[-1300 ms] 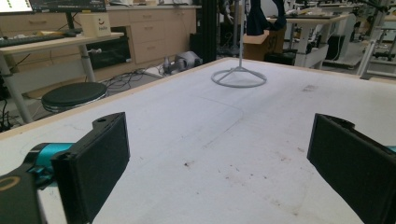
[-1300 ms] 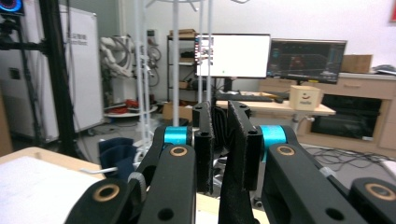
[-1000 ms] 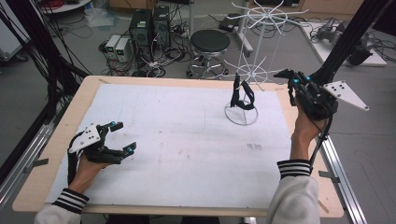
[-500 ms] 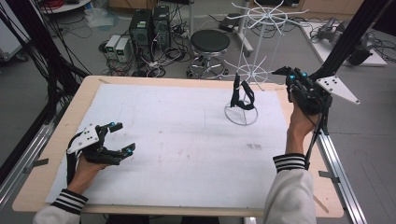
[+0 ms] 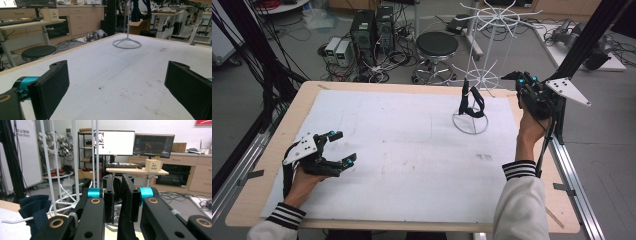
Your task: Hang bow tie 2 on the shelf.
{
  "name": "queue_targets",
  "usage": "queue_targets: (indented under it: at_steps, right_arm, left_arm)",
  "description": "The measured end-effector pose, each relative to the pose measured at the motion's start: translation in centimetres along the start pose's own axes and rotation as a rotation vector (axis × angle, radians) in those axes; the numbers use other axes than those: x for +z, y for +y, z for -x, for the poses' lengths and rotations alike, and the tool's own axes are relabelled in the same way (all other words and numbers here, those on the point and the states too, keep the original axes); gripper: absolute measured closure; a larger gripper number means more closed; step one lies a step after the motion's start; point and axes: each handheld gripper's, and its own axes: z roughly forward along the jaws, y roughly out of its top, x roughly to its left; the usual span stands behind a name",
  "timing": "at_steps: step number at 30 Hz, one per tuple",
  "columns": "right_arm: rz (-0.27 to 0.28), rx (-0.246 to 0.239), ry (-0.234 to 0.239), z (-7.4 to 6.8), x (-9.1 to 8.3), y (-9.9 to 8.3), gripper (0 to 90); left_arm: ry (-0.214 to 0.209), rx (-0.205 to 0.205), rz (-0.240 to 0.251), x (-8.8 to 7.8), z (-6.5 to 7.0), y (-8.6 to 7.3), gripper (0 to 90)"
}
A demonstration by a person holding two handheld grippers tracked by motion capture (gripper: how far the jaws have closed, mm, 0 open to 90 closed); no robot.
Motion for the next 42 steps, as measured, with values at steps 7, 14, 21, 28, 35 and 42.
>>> queue_targets:
  at_steps: [7, 14, 21, 28, 35, 42]
  right_arm:
    - [-0.004, 0.014, -0.007, -0.5, 0.7, -0.2, 80.8]
    - [-0.010, 0.017, -0.008, -1.1, 1.3, -0.4, 80.6]
    - [-0.016, 0.029, -0.007, -1.3, 1.6, -0.6, 80.5]
    - [-0.004, 0.065, -0.003, -1.6, 1.8, -0.7, 80.4]
    - [-0.017, 0.070, -0.008, -2.1, 2.1, -0.8, 80.2]
    - [-0.038, 0.072, -0.010, -2.5, 2.0, -0.8, 79.7]
  left_arm:
    - [-0.005, 0.000, 0.003, 0.0, 0.1, 0.0, 6.2]
    - [-0.009, -0.003, 0.006, -0.1, 0.0, 0.0, 6.3]
    - [-0.007, -0.005, 0.010, -0.1, 0.0, 0.0, 6.2]
    - [-0.012, -0.004, 0.008, -0.1, 0.0, 0.0, 6.2]
    - [-0.011, -0.004, 0.011, -0.1, 0.0, 0.0, 6.2]
    - [-0.014, 0.000, 0.011, -0.1, 0.0, 0.0, 6.2]
